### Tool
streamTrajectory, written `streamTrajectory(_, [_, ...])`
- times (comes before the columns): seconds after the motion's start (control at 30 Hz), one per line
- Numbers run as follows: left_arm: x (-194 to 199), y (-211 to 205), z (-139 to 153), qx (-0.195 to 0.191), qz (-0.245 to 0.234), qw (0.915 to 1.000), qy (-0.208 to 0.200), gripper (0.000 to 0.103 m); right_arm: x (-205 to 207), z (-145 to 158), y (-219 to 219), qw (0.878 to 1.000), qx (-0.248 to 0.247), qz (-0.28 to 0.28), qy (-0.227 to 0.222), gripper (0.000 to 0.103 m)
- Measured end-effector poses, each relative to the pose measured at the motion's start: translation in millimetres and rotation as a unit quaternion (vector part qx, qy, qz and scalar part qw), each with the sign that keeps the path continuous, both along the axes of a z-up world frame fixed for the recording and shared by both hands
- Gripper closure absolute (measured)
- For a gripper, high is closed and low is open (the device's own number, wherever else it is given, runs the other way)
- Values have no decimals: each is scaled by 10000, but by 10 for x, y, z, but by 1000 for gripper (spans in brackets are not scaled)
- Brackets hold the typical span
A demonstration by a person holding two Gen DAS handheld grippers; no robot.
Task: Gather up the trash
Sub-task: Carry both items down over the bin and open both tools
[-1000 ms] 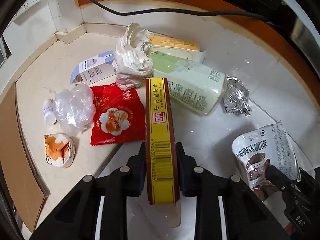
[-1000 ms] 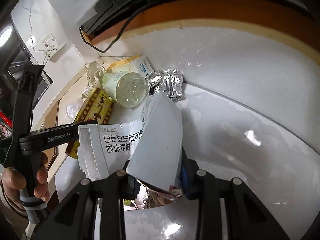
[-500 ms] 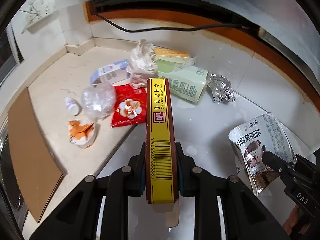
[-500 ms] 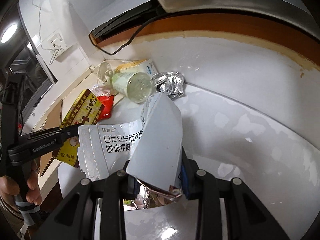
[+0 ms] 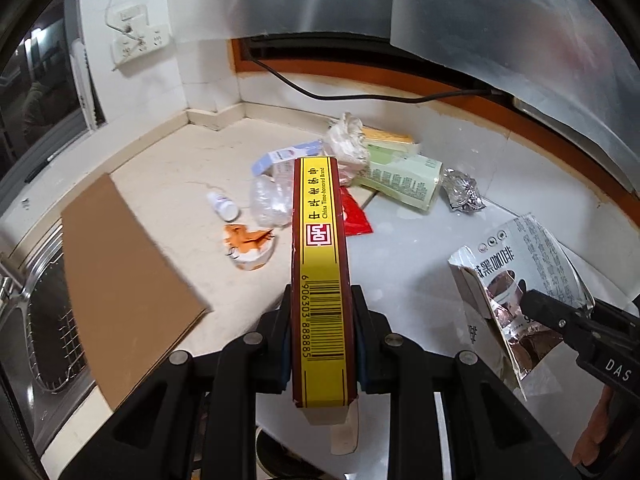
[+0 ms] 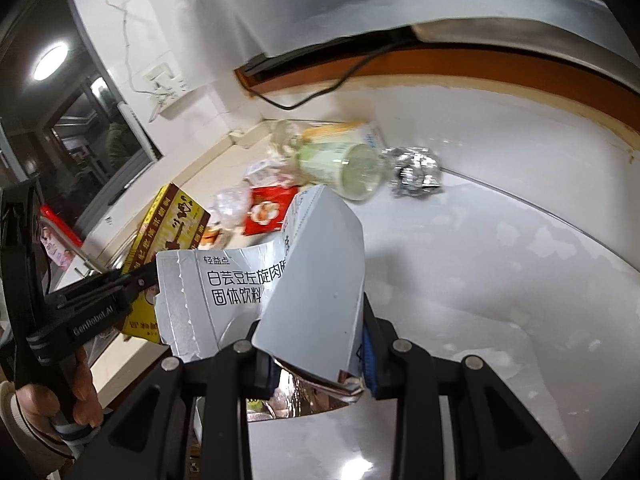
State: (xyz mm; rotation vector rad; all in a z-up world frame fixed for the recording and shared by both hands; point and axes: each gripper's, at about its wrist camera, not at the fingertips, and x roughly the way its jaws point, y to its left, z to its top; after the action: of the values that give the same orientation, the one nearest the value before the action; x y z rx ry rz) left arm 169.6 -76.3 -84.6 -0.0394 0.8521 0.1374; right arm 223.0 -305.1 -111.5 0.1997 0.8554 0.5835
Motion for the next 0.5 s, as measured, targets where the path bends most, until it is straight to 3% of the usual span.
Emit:
streamTrajectory(0.27, [-266, 129, -91, -101, -49, 9998, 161, 81, -311, 98, 368, 9988, -45, 465, -152, 72])
streamTrajectory(0.5, [-732, 483, -205, -202, -11, 9992, 340, 81, -679, 87, 693, 9966, -257, 763, -178, 72])
